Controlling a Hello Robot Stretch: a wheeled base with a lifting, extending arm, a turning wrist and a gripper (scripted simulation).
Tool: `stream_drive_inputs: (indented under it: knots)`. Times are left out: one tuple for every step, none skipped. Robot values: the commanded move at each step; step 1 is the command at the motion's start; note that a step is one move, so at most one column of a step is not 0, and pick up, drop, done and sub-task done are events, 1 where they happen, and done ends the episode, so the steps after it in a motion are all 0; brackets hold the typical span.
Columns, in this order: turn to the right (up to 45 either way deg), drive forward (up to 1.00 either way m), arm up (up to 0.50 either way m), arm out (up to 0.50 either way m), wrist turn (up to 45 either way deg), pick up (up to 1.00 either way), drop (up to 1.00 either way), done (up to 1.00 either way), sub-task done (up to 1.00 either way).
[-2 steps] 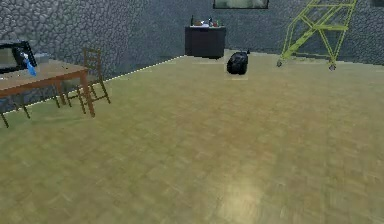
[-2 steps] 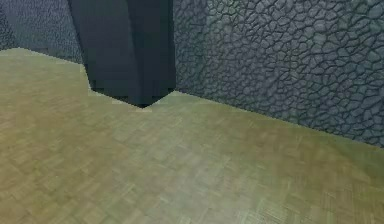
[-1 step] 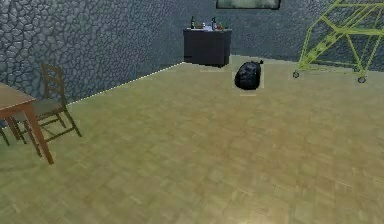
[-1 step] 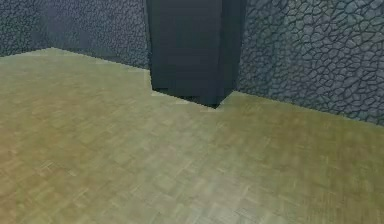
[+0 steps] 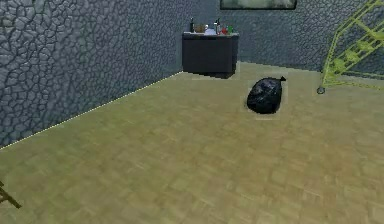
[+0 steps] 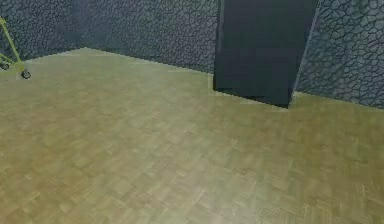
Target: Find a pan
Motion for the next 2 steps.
stream_drive_inputs:
  knots:
    - [0.0, 1.0, 0.0, 0.0, 0.0, 0.0, 0.0, 0.0, 0.0]
    - [3.0, 0.0, 0.0, 0.0, 0.0, 0.0, 0.0, 0.0, 0.0]
